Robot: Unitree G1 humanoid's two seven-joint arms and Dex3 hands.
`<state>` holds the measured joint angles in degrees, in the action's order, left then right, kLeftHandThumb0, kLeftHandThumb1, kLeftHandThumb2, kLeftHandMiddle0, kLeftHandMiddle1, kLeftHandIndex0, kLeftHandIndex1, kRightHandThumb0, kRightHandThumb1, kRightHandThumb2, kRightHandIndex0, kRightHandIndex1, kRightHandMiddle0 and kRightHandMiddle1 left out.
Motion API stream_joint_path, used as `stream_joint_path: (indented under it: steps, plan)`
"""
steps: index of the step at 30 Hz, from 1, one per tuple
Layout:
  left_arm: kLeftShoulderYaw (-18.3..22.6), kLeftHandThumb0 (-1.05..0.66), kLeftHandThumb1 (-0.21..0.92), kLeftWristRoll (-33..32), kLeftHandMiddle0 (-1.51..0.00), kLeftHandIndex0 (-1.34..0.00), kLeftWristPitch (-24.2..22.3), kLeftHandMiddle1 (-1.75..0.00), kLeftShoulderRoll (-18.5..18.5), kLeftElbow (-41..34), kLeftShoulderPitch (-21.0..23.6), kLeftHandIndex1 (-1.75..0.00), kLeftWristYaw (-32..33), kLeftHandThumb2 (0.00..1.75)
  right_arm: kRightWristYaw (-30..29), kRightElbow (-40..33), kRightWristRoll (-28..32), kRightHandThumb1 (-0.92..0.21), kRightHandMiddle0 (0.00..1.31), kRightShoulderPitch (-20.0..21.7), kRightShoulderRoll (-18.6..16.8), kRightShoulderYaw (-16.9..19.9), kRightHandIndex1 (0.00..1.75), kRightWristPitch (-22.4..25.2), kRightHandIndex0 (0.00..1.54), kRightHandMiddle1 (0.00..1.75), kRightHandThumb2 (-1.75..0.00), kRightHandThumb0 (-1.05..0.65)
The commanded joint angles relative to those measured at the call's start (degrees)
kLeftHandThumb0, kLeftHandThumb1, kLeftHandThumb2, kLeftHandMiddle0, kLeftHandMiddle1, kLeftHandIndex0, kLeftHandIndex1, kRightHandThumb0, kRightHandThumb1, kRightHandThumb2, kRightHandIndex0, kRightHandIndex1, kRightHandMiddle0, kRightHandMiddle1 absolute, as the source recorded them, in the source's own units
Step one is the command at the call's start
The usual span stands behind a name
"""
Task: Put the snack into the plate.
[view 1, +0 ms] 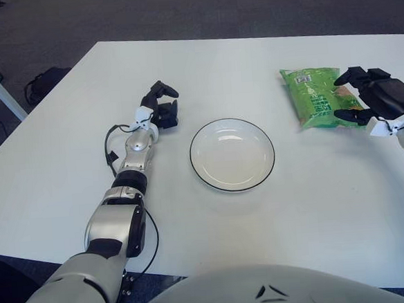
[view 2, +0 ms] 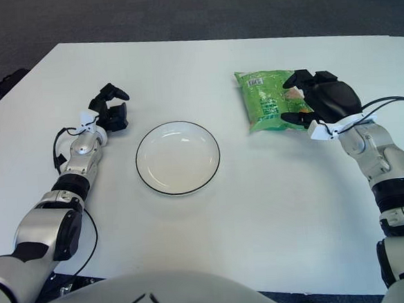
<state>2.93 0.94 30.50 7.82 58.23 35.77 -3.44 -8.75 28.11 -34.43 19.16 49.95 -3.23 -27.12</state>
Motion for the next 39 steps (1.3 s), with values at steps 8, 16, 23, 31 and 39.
stream_joint_path:
  steps: [8,16,23,31,39]
  plan:
    - [-1.52,-0.44,0.43,1.84,-1.22,-0.52,-0.65,-1.75,-1.21,3.94,-4.08,-1.75,0.68,1.17,8.16,-13.51,9.07,-0.92,0.0,1.58,-5.46,5.67,1.11,14.08,0.21,1.21,-0.76,-0.66]
    - [-1.67,-0.44,0.43,1.99,-1.23,-0.52,-0.21,-1.75,-1.29,4.4,-3.85,-1.75,1.01,1.17,11.27,-15.67,12.44,-0.92,0.0,3.81,-6.83,7.84,1.1,19.14,0.23,1.2,-0.74,-0.65]
    - [-1.73,-0.44,0.43,1.95,-1.24,-0.52,-0.27,-1.75,-1.38,4.53,-3.78,-1.75,0.95,1.17,12.01,-15.66,13.13,-0.92,0.0,5.67,-8.02,7.68,1.1,20.2,0.24,1.25,-0.75,-0.65]
    - [-1.98,-0.44,0.44,2.13,-1.22,-0.52,0.65,-1.75,-1.3,4.54,-3.95,-1.75,0.69,1.16,11.6,-13.8,10.82,-0.92,0.0,8.21,-9.35,5.04,1.13,20.51,0.24,1.28,-0.8,-0.74]
    - [-2.02,-0.44,0.44,2.07,-1.21,-0.51,0.3,-1.75,-1.2,4.54,-3.91,-1.75,0.31,1.16,12.59,-11.32,8.69,-0.92,0.0,10.45,-9.28,2.09,1.06,19.98,0.18,1.14,-0.85,-0.8]
